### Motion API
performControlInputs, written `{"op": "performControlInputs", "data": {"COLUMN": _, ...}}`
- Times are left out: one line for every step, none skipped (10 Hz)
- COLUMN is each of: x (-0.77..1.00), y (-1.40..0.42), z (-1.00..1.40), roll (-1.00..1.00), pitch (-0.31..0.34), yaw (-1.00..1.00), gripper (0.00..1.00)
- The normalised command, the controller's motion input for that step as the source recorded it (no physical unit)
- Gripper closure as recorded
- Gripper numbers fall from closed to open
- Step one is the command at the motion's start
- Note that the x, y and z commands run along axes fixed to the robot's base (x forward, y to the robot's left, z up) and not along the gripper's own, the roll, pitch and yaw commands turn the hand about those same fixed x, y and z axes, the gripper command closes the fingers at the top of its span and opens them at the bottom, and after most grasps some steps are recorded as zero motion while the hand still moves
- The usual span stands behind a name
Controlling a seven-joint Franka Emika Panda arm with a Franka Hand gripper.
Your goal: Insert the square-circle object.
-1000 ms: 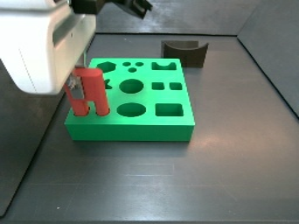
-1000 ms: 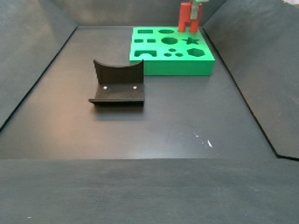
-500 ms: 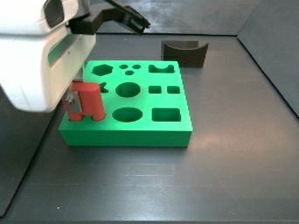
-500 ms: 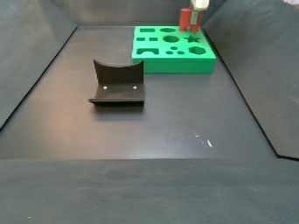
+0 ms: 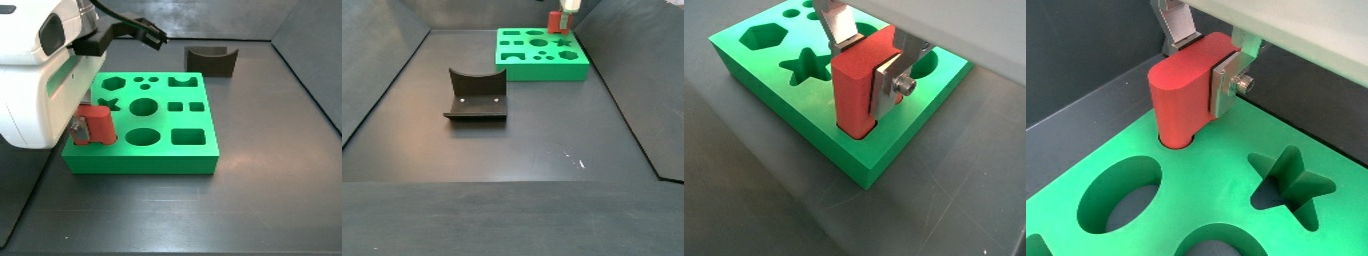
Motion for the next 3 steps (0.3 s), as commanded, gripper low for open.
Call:
{"op": "performControlInputs", "data": {"x": -0.09, "y": -0.02, "z": -0.36, "roll": 0.07, "pitch": -0.114, "yaw": 0.06, "gripper": 1.00}}
{"op": "performControlInputs", "data": {"x": -0.01, "y": 0.00, "z": -0.17, "roll": -0.04, "pitch": -0.067, "yaw": 0.00, "gripper": 1.00}}
{"op": "performControlInputs", "data": {"x": 0.00, "y": 0.00, "z": 0.00, "roll": 0.00, "pitch": 0.000, "yaw": 0.00, "gripper": 1.00}}
